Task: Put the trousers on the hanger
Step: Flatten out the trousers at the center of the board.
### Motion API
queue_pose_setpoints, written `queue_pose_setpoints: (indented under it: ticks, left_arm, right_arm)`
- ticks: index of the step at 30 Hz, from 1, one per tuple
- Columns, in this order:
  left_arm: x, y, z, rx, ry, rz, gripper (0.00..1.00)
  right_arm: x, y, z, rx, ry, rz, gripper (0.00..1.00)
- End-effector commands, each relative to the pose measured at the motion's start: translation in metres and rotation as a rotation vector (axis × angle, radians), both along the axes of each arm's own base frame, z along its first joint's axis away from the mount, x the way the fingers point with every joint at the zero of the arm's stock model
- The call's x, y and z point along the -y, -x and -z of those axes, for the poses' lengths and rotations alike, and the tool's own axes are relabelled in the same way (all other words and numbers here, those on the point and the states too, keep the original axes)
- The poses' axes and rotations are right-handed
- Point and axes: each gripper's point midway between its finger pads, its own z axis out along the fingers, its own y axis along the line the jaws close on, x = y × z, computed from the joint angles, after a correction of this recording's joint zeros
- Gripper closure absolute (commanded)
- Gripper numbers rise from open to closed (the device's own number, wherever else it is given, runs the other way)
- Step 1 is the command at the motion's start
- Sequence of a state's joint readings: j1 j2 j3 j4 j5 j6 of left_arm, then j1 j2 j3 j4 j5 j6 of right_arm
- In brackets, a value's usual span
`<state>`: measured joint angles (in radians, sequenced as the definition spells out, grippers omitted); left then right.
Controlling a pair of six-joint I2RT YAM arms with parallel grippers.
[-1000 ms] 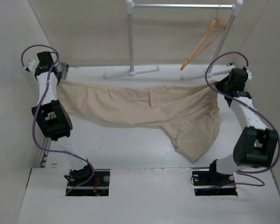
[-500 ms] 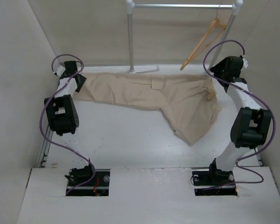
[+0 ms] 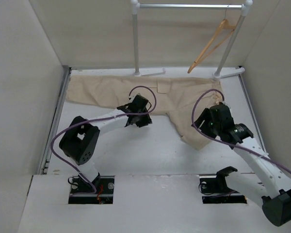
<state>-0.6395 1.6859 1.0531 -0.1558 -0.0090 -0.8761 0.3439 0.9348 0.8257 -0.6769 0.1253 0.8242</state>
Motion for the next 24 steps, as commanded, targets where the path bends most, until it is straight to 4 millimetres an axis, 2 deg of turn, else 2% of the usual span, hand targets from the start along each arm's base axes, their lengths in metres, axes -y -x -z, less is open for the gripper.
queue_pose_setpoints:
  ticks: [1, 4, 7, 10, 15, 18, 20, 21, 22, 24]
  left_arm:
    - [0.019, 0.008, -0.008, 0.006, 0.072, 0.042, 0.77]
    - [0.032, 0.018, -0.011, 0.016, 0.117, 0.088, 0.76]
    - [0.034, 0.027, -0.013, 0.028, 0.141, 0.099, 0.76]
    - [0.032, 0.032, -0.017, 0.053, 0.161, 0.094, 0.76]
    - [0.036, 0.036, -0.027, 0.084, 0.207, 0.104, 0.75]
    - [0.039, 0.043, -0.032, 0.093, 0.218, 0.121, 0.75]
    - [0.042, 0.049, -0.034, 0.096, 0.223, 0.136, 0.74]
    - [0.044, 0.051, -0.034, 0.095, 0.224, 0.143, 0.74]
    - [0.046, 0.055, -0.034, 0.093, 0.223, 0.152, 0.73]
    - [0.053, 0.061, -0.034, 0.087, 0.224, 0.176, 0.71]
  right_arm:
    - [0.004, 0.057, 0.041, -0.229, -0.021, 0.084, 0.28]
    - [0.003, 0.075, 0.062, -0.296, -0.093, 0.178, 0.23]
    - [0.007, 0.079, 0.074, -0.336, -0.090, 0.244, 0.24]
    - [0.012, 0.073, 0.082, -0.349, -0.055, 0.294, 0.26]
    - [0.006, 0.041, 0.100, -0.338, -0.008, 0.305, 0.36]
    - [0.006, 0.023, 0.109, -0.338, 0.021, 0.317, 0.46]
    - [0.000, 0.010, 0.109, -0.333, 0.029, 0.300, 0.73]
    - [-0.007, -0.001, 0.099, -0.311, 0.025, 0.272, 0.84]
    - [-0.008, -0.011, 0.091, -0.280, 0.036, 0.254, 0.89]
    - [-0.011, -0.040, 0.055, -0.183, 0.066, 0.221, 0.93]
